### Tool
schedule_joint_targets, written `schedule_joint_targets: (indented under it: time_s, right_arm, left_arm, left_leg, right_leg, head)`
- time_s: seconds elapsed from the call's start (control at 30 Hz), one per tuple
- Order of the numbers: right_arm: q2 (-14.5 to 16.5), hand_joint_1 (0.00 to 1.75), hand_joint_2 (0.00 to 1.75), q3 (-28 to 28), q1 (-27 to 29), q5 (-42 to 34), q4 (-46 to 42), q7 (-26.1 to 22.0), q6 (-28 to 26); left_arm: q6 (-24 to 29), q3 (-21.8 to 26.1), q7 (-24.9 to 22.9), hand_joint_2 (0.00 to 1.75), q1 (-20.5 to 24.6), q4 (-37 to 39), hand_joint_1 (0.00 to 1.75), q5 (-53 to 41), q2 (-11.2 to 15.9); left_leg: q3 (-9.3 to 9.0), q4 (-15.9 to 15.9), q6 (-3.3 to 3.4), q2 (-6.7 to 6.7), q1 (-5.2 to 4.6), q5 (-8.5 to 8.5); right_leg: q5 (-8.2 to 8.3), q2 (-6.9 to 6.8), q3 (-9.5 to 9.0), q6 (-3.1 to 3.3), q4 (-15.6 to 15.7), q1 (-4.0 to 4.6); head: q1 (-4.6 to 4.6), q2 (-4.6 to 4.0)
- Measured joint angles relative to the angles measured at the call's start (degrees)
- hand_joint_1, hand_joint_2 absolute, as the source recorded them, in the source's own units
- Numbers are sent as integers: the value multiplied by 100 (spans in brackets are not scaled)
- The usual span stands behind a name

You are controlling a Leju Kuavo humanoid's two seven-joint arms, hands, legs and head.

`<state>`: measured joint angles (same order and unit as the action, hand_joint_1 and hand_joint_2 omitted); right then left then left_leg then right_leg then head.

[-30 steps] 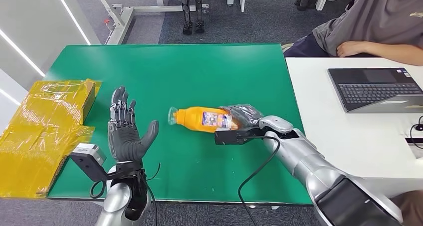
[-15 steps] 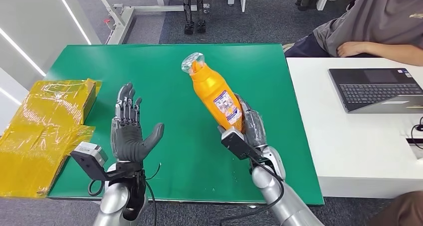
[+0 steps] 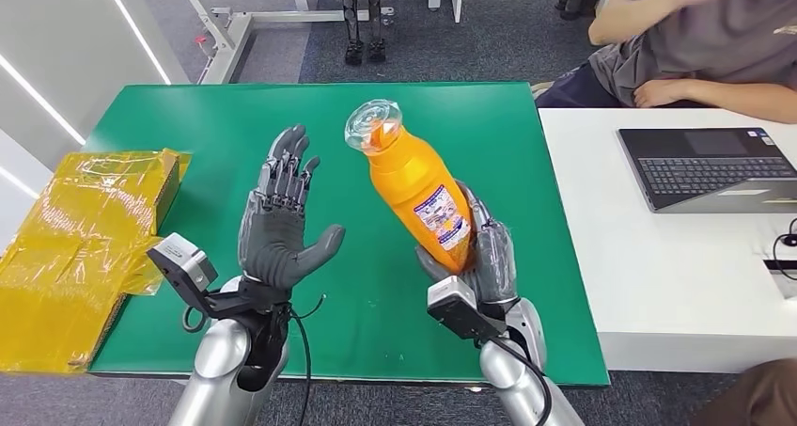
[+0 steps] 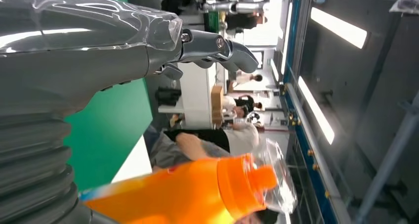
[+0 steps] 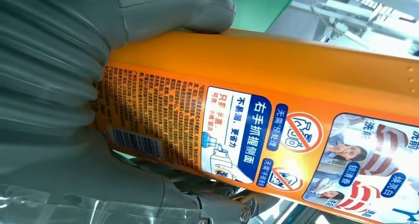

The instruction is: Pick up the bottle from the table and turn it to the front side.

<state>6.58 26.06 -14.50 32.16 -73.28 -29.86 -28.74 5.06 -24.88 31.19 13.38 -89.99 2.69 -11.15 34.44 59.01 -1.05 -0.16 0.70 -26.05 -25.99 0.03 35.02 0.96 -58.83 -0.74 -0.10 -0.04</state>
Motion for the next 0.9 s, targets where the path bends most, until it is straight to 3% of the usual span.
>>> schedule_joint_targets:
  time_s: [0.43, 0.9]
  right_arm:
    - [-7, 175, 175, 244, -229, 299, 222, 361, 1181]
    - [-7, 175, 175, 572, -639, 847, 694, 24, 1852]
  left_arm:
    - [-100, -75, -72, 175, 109, 113, 0, 54, -50]
    - [-135, -49, -14, 175, 220, 222, 0, 129, -52]
  left_leg:
    - [1, 0, 0, -1, 0, 0]
    - [2, 0, 0, 1, 0, 0]
  right_leg:
    - [0, 0, 0, 0, 0, 0]
    - [0, 1, 1, 0, 0, 0]
  head:
    - [0, 0]
    - [0, 0]
